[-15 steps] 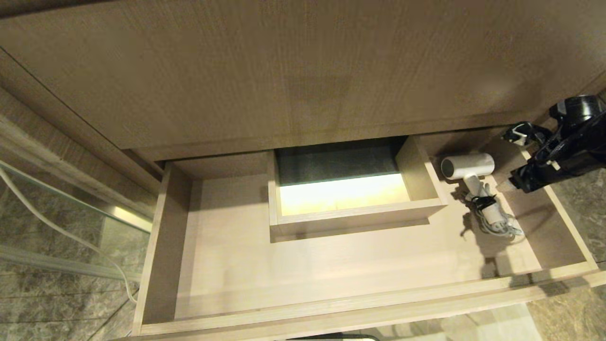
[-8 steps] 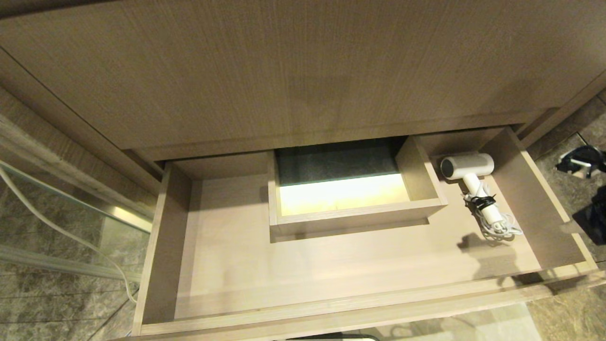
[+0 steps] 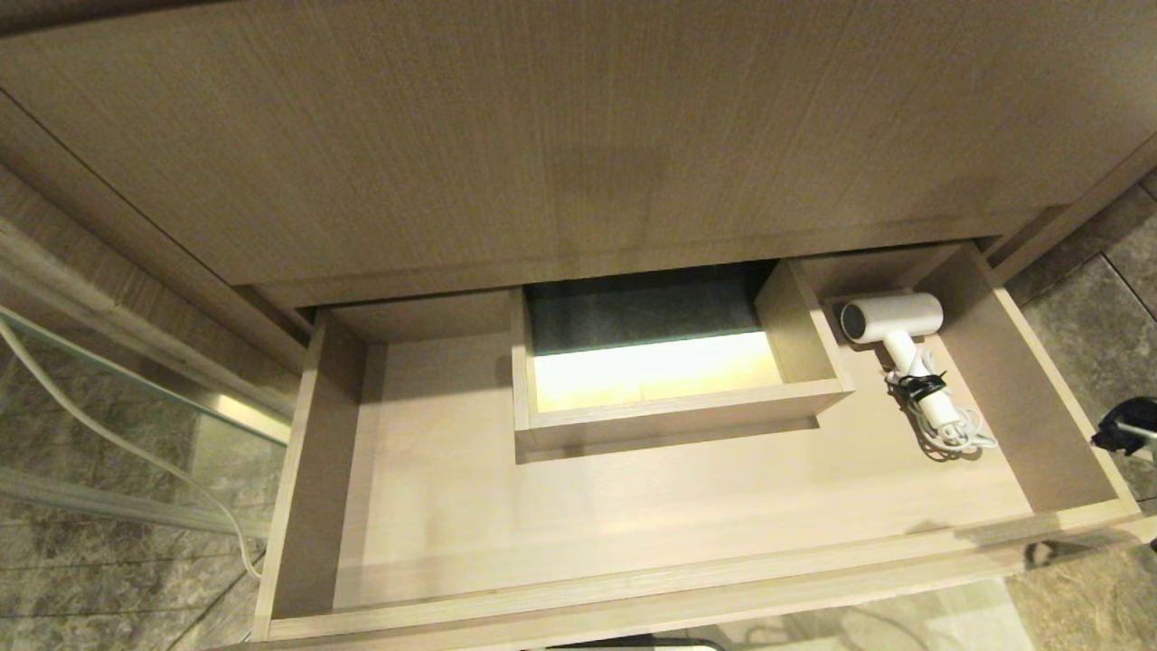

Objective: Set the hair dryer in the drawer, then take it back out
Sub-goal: Close the drawer

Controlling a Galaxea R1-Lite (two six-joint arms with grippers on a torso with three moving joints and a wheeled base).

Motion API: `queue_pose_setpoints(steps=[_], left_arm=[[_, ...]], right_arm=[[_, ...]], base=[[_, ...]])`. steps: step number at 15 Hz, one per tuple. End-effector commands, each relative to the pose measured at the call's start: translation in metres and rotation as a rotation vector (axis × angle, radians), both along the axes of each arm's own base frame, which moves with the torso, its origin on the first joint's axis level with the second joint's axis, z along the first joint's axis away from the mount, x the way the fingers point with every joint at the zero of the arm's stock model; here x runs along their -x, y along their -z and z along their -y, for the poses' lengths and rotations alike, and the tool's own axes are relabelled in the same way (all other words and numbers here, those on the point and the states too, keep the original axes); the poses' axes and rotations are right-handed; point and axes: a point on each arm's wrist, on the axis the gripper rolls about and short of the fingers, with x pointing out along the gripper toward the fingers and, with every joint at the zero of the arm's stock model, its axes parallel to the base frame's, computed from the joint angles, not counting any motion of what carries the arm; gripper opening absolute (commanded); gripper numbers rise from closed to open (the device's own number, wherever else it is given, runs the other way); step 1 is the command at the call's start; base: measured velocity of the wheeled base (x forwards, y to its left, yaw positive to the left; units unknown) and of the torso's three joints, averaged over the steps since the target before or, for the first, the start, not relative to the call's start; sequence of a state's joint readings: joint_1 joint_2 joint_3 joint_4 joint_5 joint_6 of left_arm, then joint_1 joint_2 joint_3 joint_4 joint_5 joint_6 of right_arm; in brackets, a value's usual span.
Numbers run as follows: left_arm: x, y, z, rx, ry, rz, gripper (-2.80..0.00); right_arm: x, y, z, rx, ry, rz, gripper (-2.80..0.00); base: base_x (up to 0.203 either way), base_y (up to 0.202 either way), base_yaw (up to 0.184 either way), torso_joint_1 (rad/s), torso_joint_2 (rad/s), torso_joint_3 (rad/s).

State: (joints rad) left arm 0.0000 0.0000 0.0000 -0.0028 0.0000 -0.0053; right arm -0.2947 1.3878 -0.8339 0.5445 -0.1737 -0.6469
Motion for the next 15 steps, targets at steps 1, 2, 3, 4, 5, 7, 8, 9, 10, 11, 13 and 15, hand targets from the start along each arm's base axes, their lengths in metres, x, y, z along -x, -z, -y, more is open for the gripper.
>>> queue_pose_setpoints(steps=[1, 2, 3, 4, 5, 7, 8, 9, 10, 11, 13, 15], left_arm=[[0.000, 0.000, 0.000, 0.001, -0.002, -0.001, -2.80], [0.000, 0.000, 0.000, 0.001, 0.000, 0.000, -2.80], [0.000, 0.000, 0.000, 0.001, -0.002, 0.001, -2.80], [0.000, 0.000, 0.000, 0.001, -0.002, 0.000, -2.80], [0.000, 0.000, 0.000, 0.001, -0.002, 0.000, -2.80], [0.000, 0.000, 0.000, 0.001, -0.002, 0.000, -2.80], [0.000, 0.000, 0.000, 0.001, -0.002, -0.001, -2.80], [0.000, 0.000, 0.000, 0.001, -0.001, -0.001, -2.80], [0.000, 0.000, 0.000, 0.001, -0.002, -0.001, -2.80], [0.000, 0.000, 0.000, 0.001, -0.002, 0.000, -2.80], [0.000, 0.000, 0.000, 0.001, -0.001, 0.000, -2.80], [0.000, 0.000, 0.000, 0.001, -0.001, 0.000, -2.80]], right_arm=[[-0.008, 0.010, 0.002, -0.016, 0.005, -0.052, -2.80], [-0.013, 0.014, 0.004, -0.035, 0.036, -0.064, -2.80], [-0.017, 0.018, 0.005, -0.054, 0.065, -0.076, -2.80], [-0.020, 0.021, 0.006, -0.065, 0.080, -0.091, -2.80], [-0.021, 0.022, 0.006, -0.068, 0.086, -0.093, -2.80], [-0.022, 0.025, 0.008, -0.076, 0.090, -0.112, -2.80], [-0.024, 0.028, 0.009, -0.078, 0.094, -0.125, -2.80], [-0.025, 0.029, 0.009, -0.080, 0.095, -0.131, -2.80], [-0.026, 0.030, 0.009, -0.080, 0.095, -0.132, -2.80], [-0.029, 0.033, 0.010, -0.084, 0.095, -0.148, -2.80], [-0.036, 0.039, 0.013, -0.092, 0.097, -0.174, -2.80], [-0.046, 0.041, 0.016, -0.092, 0.096, -0.170, -2.80]], base=[[0.000, 0.000, 0.000, 0.000, 0.00, 0.000], [0.000, 0.000, 0.000, 0.000, 0.00, 0.000], [0.000, 0.000, 0.000, 0.000, 0.00, 0.000], [0.000, 0.000, 0.000, 0.000, 0.00, 0.000], [0.000, 0.000, 0.000, 0.000, 0.00, 0.000], [0.000, 0.000, 0.000, 0.000, 0.00, 0.000], [0.000, 0.000, 0.000, 0.000, 0.00, 0.000], [0.000, 0.000, 0.000, 0.000, 0.00, 0.000], [0.000, 0.000, 0.000, 0.000, 0.00, 0.000], [0.000, 0.000, 0.000, 0.000, 0.00, 0.000], [0.000, 0.000, 0.000, 0.000, 0.00, 0.000], [0.000, 0.000, 0.000, 0.000, 0.00, 0.000]])
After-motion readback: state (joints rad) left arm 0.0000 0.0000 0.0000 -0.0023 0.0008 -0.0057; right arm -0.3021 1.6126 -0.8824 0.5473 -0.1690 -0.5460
